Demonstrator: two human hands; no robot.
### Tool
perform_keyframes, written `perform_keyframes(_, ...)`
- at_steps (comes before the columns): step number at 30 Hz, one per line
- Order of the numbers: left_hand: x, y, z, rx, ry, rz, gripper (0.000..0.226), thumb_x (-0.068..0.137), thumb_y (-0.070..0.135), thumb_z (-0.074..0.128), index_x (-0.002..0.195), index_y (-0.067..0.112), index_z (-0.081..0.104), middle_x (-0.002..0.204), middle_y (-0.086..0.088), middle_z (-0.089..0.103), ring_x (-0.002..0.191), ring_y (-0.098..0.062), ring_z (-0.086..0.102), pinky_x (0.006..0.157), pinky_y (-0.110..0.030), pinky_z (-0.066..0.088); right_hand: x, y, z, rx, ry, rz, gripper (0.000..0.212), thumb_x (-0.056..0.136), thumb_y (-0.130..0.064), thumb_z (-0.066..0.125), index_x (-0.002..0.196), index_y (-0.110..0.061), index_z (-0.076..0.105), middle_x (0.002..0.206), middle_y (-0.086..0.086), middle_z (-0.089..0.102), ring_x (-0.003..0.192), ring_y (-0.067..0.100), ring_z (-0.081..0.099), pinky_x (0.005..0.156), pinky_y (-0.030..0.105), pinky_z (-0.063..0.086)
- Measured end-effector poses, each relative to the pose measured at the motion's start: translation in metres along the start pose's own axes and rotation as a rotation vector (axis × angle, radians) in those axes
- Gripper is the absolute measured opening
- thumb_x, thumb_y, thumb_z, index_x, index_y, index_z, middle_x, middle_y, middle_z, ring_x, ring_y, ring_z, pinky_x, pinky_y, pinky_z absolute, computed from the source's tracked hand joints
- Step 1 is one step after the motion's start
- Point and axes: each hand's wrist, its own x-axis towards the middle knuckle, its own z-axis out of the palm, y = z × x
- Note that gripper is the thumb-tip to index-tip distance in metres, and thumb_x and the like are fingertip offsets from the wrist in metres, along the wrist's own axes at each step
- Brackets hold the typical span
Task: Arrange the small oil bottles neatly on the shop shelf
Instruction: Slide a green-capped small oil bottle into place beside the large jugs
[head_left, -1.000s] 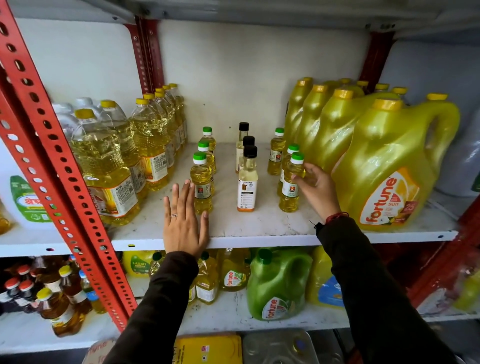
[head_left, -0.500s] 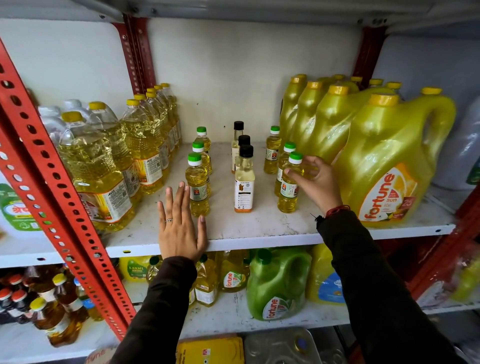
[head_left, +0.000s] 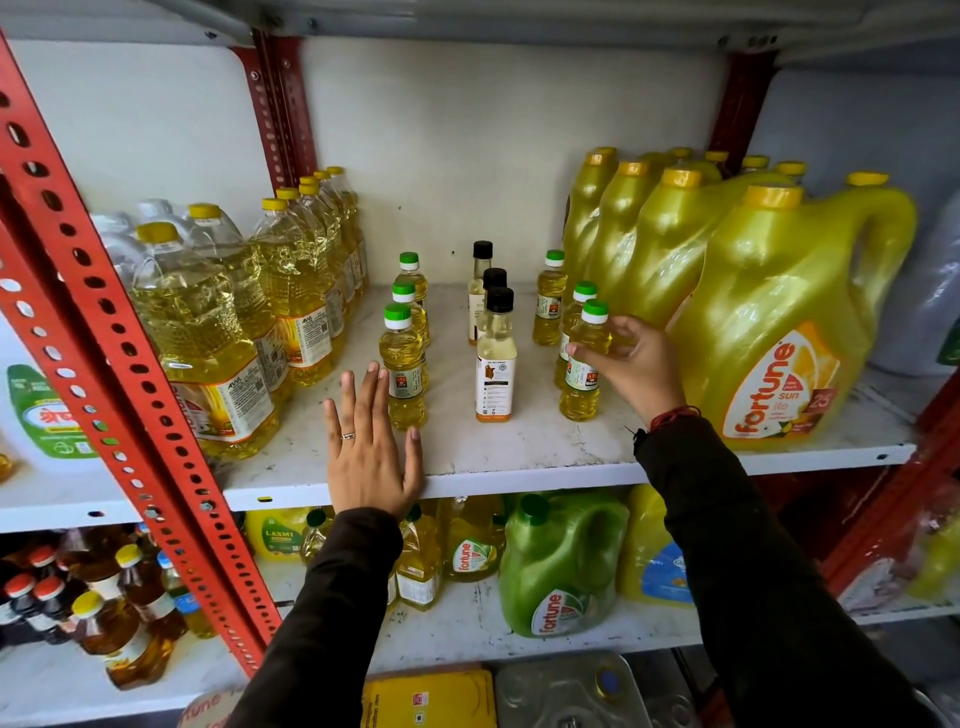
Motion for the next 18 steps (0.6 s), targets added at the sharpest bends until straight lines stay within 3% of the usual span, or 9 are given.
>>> perform_keyframes(4,0.001,0.001,-0.001,-0.008,-0.003,-0.003,0.075,0.101,0.045,0.027,0.164,0.005,0.021,0.172,-0.012,0.018,0.161,-0.029,0.003,0.130,-0.042,-0.009,-0.003,-0.002,-0.001,0.014,-0.002,-0.015,0.055,0.074,-0.021,0.085,0.123,-0.006,0.065,0.121,0.011,0.069,0.103,0.020,0.066,0.086,0.026,0.051)
perform_keyframes(9,0.001,0.001,-0.001,-0.004,-0.005,-0.007,0.075,0.101,0.045,0.029,0.164,0.005,0.021,0.171,-0.013,0.020,0.161,-0.029,0.004,0.130,-0.041,-0.011,-0.010,-0.004,-0.009,0.003,-0.038,-0.017,0.051,0.075,-0.018,0.084,0.121,-0.006,0.066,0.115,0.008,0.070,0.094,0.011,0.063,0.068,0.004,0.044)
perform_keyframes(15,0.001,0.002,-0.003,-0.025,-0.007,-0.015,0.075,0.101,0.046,0.027,0.163,0.003,0.023,0.171,-0.013,0.020,0.160,-0.030,0.005,0.129,-0.040,-0.012,-0.030,-0.002,-0.027,-0.001,-0.014,-0.023,0.052,0.075,-0.021,0.084,0.123,-0.009,0.066,0.105,-0.001,0.066,0.090,0.012,0.065,0.064,-0.001,0.047)
perform_keyframes(18,0.001,0.002,-0.003,-0.024,-0.014,-0.017,0.076,0.101,0.047,0.026,0.163,0.004,0.022,0.171,-0.013,0.020,0.160,-0.031,0.006,0.129,-0.039,-0.013,-0.041,-0.002,-0.036,-0.010,-0.007,-0.025,0.050,0.075,-0.021,0.084,0.121,-0.010,0.068,0.103,-0.002,0.067,0.083,-0.001,0.064,0.064,-0.001,0.047)
